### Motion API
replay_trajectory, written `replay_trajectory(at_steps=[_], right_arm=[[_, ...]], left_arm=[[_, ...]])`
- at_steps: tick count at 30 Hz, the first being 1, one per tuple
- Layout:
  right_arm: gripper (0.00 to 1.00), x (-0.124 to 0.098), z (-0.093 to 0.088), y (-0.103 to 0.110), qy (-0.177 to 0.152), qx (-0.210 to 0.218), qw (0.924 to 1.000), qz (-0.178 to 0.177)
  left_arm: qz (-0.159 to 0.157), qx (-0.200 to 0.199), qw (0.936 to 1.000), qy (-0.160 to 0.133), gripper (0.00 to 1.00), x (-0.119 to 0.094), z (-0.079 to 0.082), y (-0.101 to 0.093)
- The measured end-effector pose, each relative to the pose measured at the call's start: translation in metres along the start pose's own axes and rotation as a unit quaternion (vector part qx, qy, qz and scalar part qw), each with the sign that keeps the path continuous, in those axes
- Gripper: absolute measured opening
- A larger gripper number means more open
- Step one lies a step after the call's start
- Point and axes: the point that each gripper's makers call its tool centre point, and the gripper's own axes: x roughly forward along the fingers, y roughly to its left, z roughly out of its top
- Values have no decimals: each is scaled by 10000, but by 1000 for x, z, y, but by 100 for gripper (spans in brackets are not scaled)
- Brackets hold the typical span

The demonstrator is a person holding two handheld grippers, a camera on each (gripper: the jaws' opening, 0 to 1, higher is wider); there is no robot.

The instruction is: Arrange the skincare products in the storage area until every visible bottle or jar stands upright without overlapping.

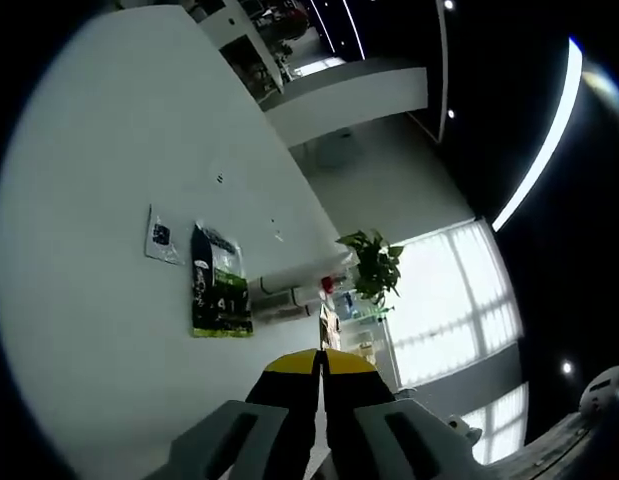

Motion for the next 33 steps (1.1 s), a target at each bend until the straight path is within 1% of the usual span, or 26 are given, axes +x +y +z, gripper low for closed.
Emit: replay_trajectory(at_steps=[2,4,7,14,18,22,25,31,33], right_arm=[[73,1,-2,1,6,-29,10000,13],[74,2,-3,0,7,38,10000,23],[74,4,-5,0,56,25,10000,8],[74,7,-7,-4,91,5,10000,-21],[76,8,-12,-5,164,-4,9998,-60],[77,9,-17,-4,210,26,9998,-68],[77,10,-19,-4,241,51,9997,-88],[77,11,-19,-9,226,151,9995,-159],[77,12,-17,-11,199,189,9994,-188]], left_arm=[[14,8,10000,6,1,-1,4,1],[19,27,10000,-19,1,-3,8,1],[29,36,10000,-40,1,-5,14,2],[145,66,9998,-84,1,-4,31,12],[170,43,9998,-90,1,-1,35,17],[251,54,9997,-2,1,3,36,23],[255,45,9997,27,1,6,37,25],[291,22,9996,53,1,9,41,32],[406,19,9991,118,1,10,43,38]])
